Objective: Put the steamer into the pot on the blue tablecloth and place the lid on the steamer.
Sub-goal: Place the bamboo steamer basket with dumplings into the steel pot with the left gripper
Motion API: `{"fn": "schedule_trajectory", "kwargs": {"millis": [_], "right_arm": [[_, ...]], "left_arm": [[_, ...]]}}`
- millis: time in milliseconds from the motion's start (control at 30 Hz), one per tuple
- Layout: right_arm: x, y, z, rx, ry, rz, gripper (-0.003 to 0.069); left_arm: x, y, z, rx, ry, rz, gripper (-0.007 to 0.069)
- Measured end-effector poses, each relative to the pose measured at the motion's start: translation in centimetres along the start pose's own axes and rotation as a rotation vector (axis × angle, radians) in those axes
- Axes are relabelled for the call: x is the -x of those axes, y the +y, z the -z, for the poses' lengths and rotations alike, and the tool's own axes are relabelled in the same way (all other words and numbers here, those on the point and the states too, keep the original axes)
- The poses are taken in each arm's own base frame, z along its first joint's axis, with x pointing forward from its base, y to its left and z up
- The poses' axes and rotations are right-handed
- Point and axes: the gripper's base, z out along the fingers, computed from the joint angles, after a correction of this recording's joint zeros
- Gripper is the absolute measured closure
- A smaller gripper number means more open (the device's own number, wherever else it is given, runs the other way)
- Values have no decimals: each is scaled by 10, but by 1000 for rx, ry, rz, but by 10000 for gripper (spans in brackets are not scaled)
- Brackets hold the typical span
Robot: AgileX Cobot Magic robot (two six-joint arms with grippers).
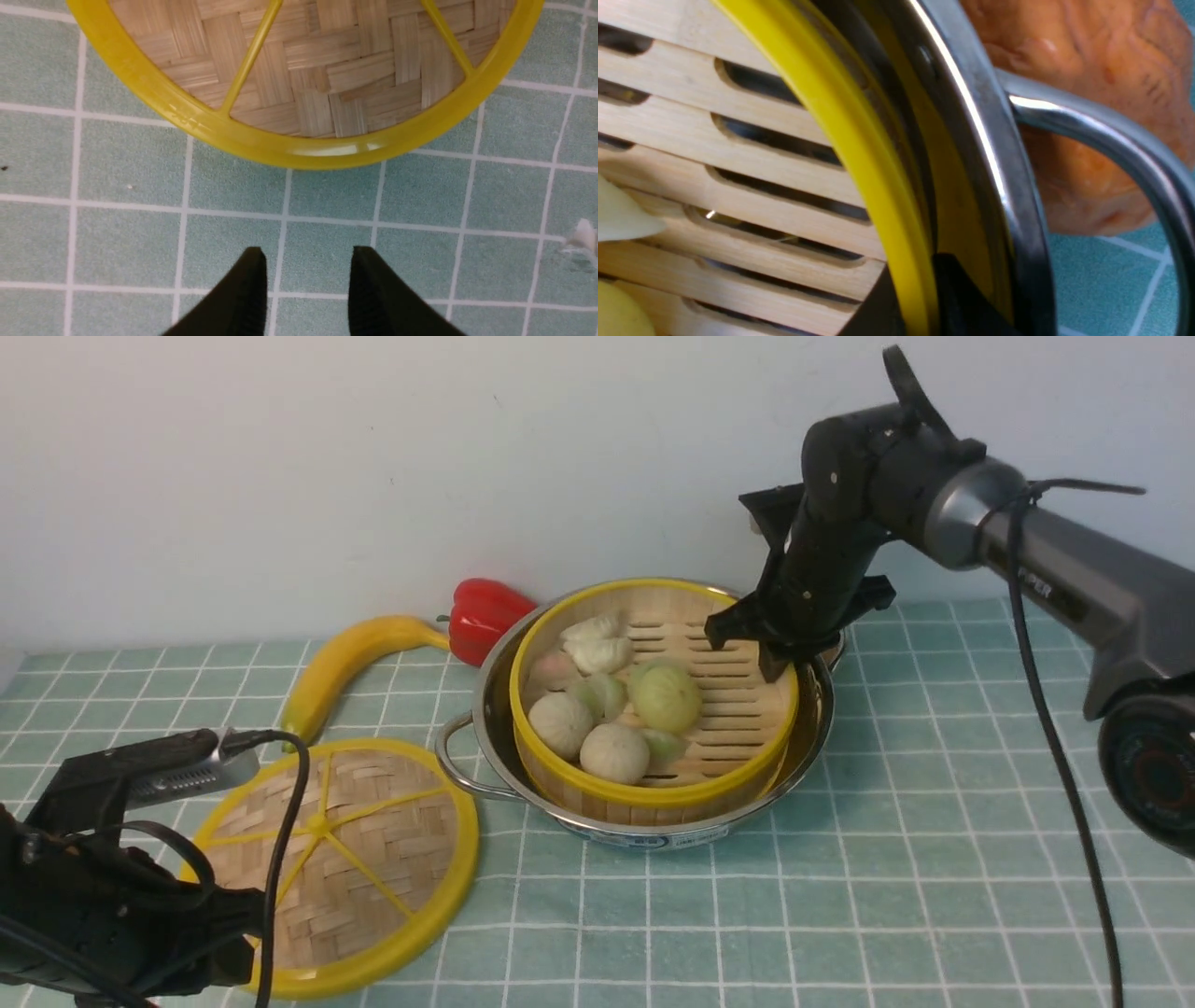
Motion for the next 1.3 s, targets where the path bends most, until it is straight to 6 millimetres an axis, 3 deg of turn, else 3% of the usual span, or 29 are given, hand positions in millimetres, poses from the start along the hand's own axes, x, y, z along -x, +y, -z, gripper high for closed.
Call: {"fn": "schedule_trajectory", "kwargs": {"millis": [233,500,633,767,867,900,967,1033,1067,1100,1167,1200,1233,1267,1300], "right_arm": [[1,1,1,12,-3,-11,558],[3,3,6,28,-26,-18,342],[7,4,27,34,-66,-16,244],[10,5,54,35,-117,-10,214],[12,8,116,59,-232,-5,201],[12,8,120,61,-239,-5,201],[6,11,183,104,-354,-1,198],[-3,13,228,131,-440,17,198],[-4,13,233,135,-449,18,198],[-16,13,274,157,-529,33,198],[-27,13,304,171,-589,46,198],[-44,12,341,186,-666,54,198],[-48,11,350,190,-684,55,198],[-71,9,390,208,-768,62,198],[-73,9,394,210,-777,63,198]], "left_arm": [[2,0,0,3,-22,-2,382],[14,0,1,3,-151,20,382],[20,-1,2,-10,-219,28,382],[24,0,3,-7,-266,19,382],[33,-4,5,-20,-314,18,382],[34,-4,5,-21,-315,16,382],[48,-15,6,-40,-322,-42,382],[58,-23,6,-55,-307,-75,382],[61,-25,7,-57,-312,-83,382],[70,-30,8,-66,-293,-108,382],[79,-33,10,-65,-266,-131,382],[87,-34,11,-55,-234,-145,382],[89,-33,10,-45,-212,-154,382],[97,-33,9,-24,-175,-149,382],[98,-33,10,-21,-173,-148,382]]}}
